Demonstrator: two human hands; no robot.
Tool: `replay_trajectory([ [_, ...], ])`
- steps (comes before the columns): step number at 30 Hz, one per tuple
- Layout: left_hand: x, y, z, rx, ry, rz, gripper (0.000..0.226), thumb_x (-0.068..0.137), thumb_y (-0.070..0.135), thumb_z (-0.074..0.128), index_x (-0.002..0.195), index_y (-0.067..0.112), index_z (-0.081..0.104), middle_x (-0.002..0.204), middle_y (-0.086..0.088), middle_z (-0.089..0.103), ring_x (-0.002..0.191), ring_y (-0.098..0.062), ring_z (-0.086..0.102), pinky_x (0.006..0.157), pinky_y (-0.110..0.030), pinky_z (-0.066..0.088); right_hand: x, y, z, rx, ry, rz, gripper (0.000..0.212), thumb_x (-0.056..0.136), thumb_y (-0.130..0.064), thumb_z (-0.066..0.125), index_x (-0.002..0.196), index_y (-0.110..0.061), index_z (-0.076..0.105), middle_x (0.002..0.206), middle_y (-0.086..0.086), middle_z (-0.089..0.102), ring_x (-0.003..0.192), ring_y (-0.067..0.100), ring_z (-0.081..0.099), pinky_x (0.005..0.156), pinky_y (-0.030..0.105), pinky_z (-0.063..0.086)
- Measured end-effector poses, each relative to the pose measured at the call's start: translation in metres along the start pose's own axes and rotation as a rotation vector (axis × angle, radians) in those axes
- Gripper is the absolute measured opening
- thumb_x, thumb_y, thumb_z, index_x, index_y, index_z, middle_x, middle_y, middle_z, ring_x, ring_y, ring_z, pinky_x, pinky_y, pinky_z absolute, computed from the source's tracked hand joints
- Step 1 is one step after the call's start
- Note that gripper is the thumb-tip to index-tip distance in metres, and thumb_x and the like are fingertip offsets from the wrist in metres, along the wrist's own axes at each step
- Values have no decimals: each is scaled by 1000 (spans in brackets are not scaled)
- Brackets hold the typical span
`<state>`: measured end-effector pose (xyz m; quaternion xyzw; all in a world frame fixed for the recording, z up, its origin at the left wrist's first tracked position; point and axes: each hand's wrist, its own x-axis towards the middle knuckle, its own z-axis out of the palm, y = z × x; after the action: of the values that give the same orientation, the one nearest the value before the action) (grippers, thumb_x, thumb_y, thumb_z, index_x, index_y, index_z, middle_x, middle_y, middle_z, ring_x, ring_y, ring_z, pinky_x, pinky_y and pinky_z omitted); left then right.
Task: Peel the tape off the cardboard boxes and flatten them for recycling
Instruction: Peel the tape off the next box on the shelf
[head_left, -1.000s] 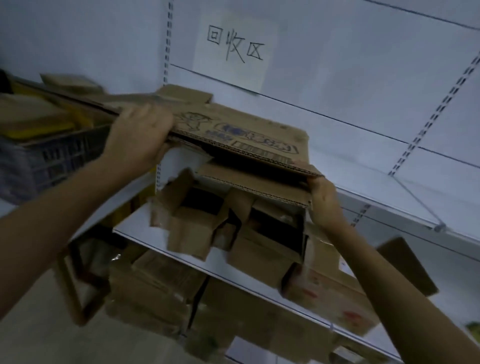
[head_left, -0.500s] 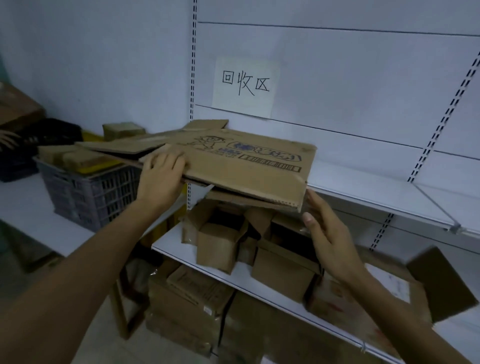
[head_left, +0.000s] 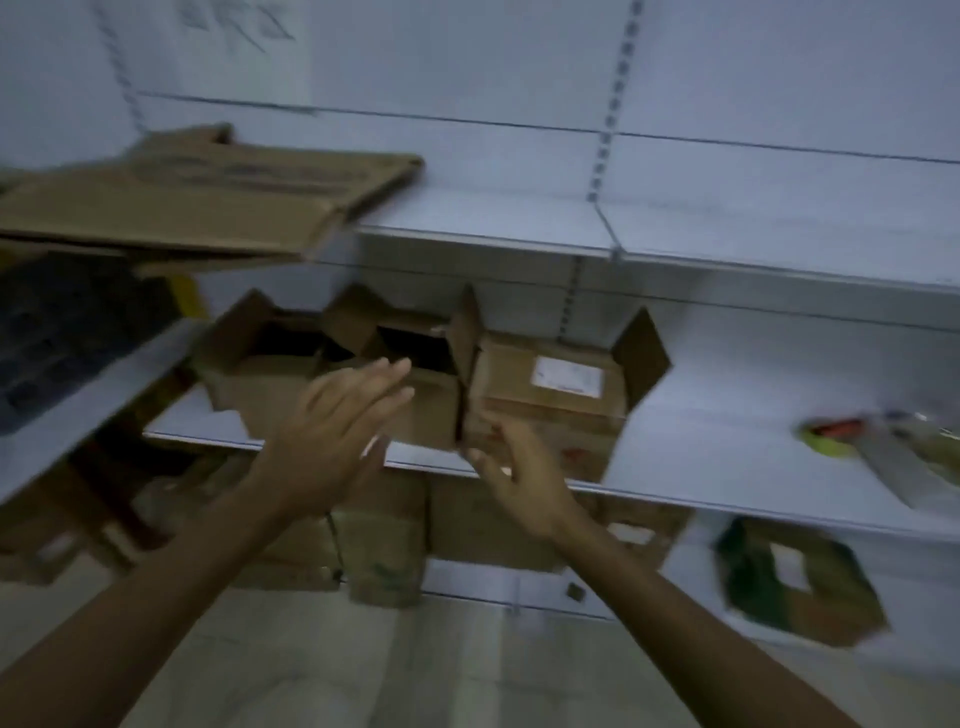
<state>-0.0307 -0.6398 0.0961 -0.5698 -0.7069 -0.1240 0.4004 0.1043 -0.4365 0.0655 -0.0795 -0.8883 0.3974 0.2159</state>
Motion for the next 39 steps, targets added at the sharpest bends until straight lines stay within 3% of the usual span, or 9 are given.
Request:
replay_trajectory([
  [8,51,114,97,-350,-387,-102,52,82,31,61,132,20,51,144,-3,46,126,-18,44,99,-37,35,-74,97,-81,-43,164,249,33,96,-32,52,128,-25,51,125,-12,55,112,5,53,95,24,45],
  [13,40,132,162,-526,-588,-303,56,86,33,65,137,22,47,147,-2,42,131,-23,45,105,-46,41,-72,147,-94,-18,118,370,19,96,-26,52,112,-17,58,100,-4,68,85,11,66,68,23,58],
  [17,39,141,224,-665,-635,-521,64,88,34,65,144,20,37,154,0,29,139,-21,32,112,-36,31,-39,178,-90,-10,41,420,16,95,-22,55,108,-18,62,99,-8,69,90,2,64,80,30,55],
  [19,50,140,258,-686,-631,-566,70,86,32,67,145,15,35,154,-5,30,140,-25,31,112,-42,32,-16,188,-91,3,-1,409,16,94,-18,55,109,-20,61,100,-8,68,91,4,63,81,31,55],
  [25,110,120,347,-510,-678,-552,77,83,46,57,146,9,33,152,-15,30,142,-36,24,104,-65,32,60,217,-108,-49,-85,399,21,97,-22,52,118,-21,55,117,-3,62,100,13,61,74,23,56],
  [28,112,119,373,-372,-856,-639,99,65,51,78,143,7,37,148,-22,37,137,-42,32,102,-70,18,101,231,-117,-114,-91,368,25,96,-16,53,121,-17,54,123,2,60,104,15,58,87,21,50],
  [31,103,130,385,-294,-965,-629,119,46,54,86,141,6,32,144,-26,39,133,-45,38,99,-70,30,158,245,-122,-196,-185,274,32,94,-16,55,126,-13,52,131,5,54,113,20,55,88,15,41],
  [37,121,138,393,-183,-889,-735,130,51,58,82,148,8,11,157,-22,11,144,-39,15,105,-64,30,245,299,-103,-419,-247,340,56,88,-56,55,132,-23,47,137,4,47,126,26,45,107,43,35],
  [39,127,144,387,-92,-947,-758,133,66,66,69,146,11,-21,155,-18,-24,145,-35,-14,113,-59,15,251,316,-101,-434,-301,369,68,77,-67,60,127,-22,49,133,6,48,124,27,45,105,45,36],
])
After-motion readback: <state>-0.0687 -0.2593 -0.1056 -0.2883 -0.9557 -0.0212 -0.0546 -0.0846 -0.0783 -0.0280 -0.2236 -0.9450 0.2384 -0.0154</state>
